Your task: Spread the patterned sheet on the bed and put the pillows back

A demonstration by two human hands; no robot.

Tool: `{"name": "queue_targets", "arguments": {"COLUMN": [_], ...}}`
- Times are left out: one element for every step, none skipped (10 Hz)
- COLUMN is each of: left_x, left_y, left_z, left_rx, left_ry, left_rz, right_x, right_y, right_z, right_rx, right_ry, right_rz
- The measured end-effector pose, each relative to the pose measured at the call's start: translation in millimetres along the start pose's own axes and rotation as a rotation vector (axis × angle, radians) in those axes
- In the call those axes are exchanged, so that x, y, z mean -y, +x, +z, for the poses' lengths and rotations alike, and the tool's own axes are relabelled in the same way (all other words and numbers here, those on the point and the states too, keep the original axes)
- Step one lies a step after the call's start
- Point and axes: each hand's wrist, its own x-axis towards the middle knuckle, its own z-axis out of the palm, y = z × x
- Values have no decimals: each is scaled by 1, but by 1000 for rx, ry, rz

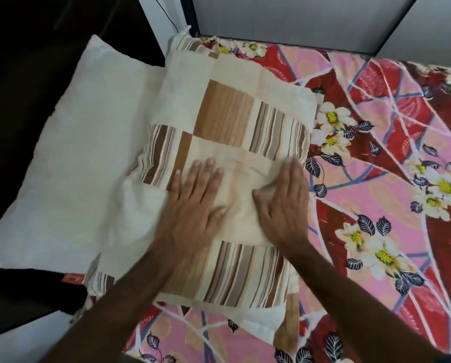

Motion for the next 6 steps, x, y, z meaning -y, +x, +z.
{"name": "queue_targets", "arguments": {"left_x": [3, -4, -13, -29, -49, -80], "left_y": [2, 2, -10, -34, -68, -101], "left_z": [11, 11, 1, -11, -38, -73], "left_rx": [14, 6, 35, 96, 170, 148], "left_ry": [99, 115, 64, 30, 13, -15], "left_rz": [-36, -50, -121, -181, -260, -345], "right_x": [-6, -10, -12, -14, -11, 2], "right_y": [11, 18, 18, 15, 2, -19], "right_z": [5, 5, -6, -26, -63, -109], "right_rx": [121, 205, 278, 384, 499, 551], "right_ry": [-144, -199, -223, -315, -429, -507], "right_rz": [-212, -222, -244, -281, -343, -471]}}
